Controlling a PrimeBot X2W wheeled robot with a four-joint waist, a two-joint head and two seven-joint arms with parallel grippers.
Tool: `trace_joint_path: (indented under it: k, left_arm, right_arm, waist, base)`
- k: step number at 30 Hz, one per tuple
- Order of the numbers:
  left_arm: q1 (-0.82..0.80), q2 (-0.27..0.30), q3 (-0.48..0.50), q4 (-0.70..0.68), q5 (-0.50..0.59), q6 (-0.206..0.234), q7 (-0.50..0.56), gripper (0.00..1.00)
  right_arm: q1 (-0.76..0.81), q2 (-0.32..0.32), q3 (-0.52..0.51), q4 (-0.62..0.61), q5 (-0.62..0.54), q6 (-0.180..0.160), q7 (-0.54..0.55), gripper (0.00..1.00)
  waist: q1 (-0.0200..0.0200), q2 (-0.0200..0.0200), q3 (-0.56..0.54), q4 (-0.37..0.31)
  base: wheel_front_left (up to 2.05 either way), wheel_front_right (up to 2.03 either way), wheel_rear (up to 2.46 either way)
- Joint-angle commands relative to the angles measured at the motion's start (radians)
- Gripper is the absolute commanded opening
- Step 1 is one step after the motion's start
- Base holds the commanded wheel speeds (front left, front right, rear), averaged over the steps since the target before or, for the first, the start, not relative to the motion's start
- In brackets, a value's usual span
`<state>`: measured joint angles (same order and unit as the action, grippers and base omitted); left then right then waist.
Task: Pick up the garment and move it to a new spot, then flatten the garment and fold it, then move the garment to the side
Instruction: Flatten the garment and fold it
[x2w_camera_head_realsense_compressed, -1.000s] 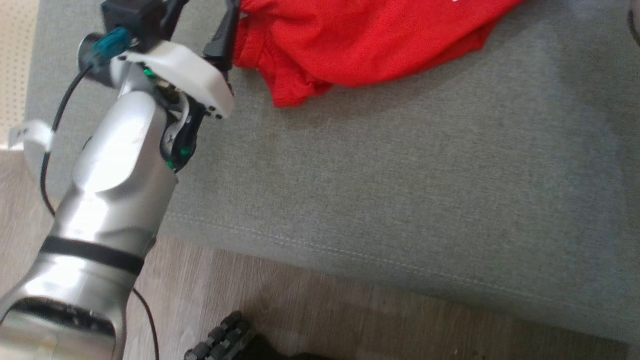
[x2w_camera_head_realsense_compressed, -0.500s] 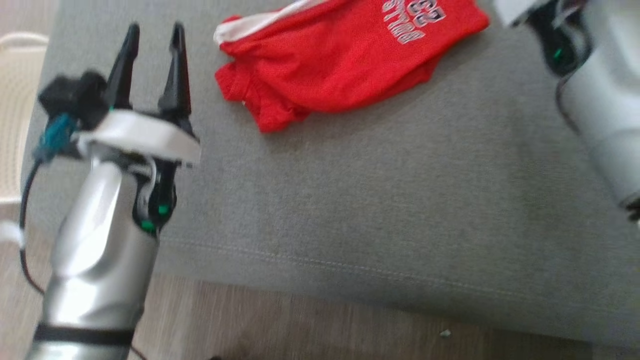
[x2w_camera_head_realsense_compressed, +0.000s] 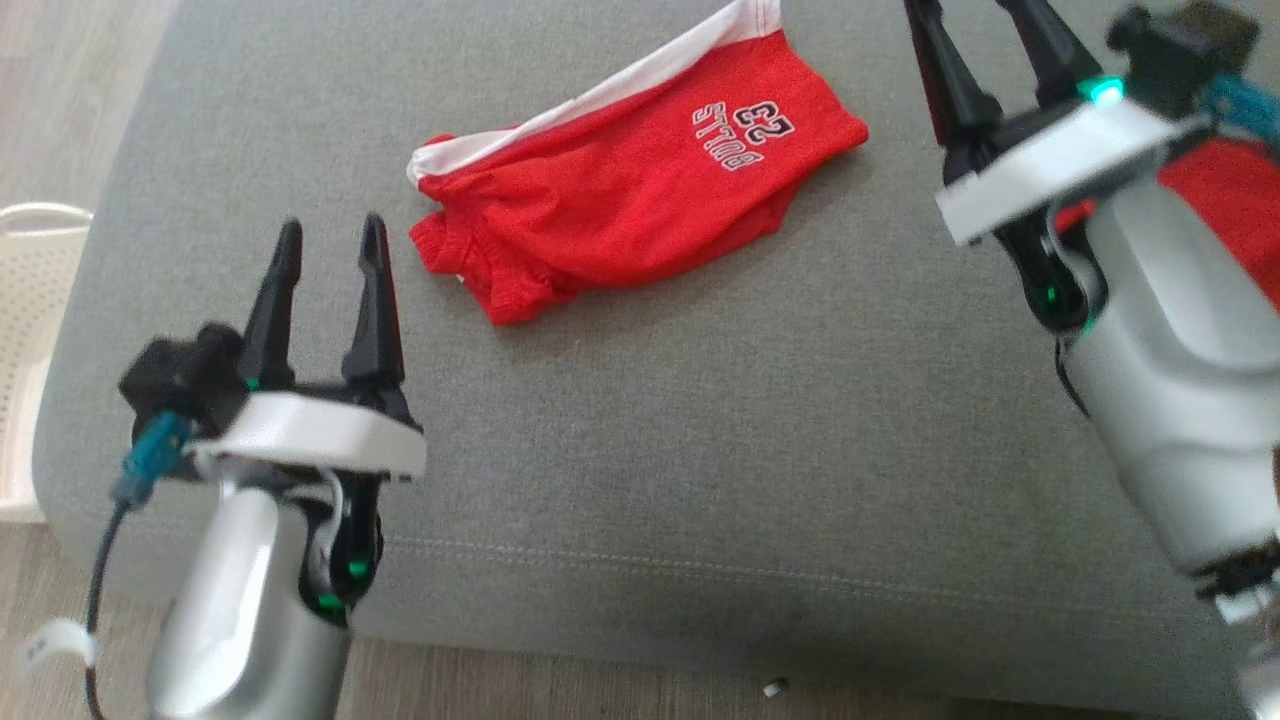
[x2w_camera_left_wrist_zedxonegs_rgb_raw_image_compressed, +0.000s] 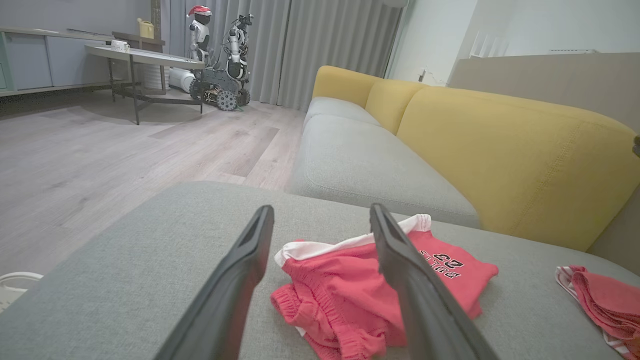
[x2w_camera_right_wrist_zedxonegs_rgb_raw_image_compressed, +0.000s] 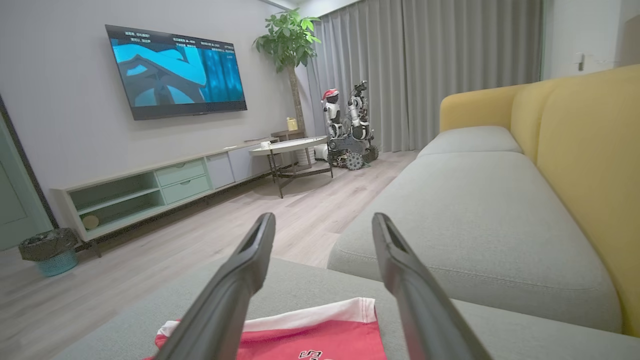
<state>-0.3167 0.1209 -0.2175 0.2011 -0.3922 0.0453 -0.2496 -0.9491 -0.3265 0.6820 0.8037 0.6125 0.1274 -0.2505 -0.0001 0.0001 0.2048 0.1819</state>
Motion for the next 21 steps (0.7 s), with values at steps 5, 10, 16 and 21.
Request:
trace_joint_path:
  k: [5,10,16,21]
  left_arm:
    - [0.049,-0.017,0.050,-0.068,0.043,0.004,-0.012,1.00]
    - [0.116,-0.044,0.057,-0.088,0.081,-0.011,-0.012,1.00]
    - [0.184,-0.063,0.072,-0.103,0.139,-0.035,-0.012,1.00]
    - [0.193,-0.070,0.107,-0.118,0.107,-0.040,-0.012,1.00]
  right_arm:
    - [0.148,0.024,-0.134,-0.149,-0.134,0.003,-0.011,1.00]
    - [0.299,0.058,-0.243,-0.237,-0.248,0.003,-0.010,1.00]
    - [0.468,0.124,-0.358,-0.348,-0.387,0.003,0.044,1.00]
    - [0.541,0.169,-0.444,-0.422,-0.443,0.003,0.081,1.00]
  waist:
    - [0.0001,-0.0001,-0.030,-0.005]
    - [0.0001,-0.0001,-0.046,-0.009]
    - [0.0001,-0.0001,-0.050,-0.017]
    - [0.0001,-0.0001,-0.039,-0.015]
  base:
    - [0.00,0.00,0.00]
    - [0.00,0.00,0.00]
    - [0.00,0.00,0.00]
    - [0.00,0.00,0.00]
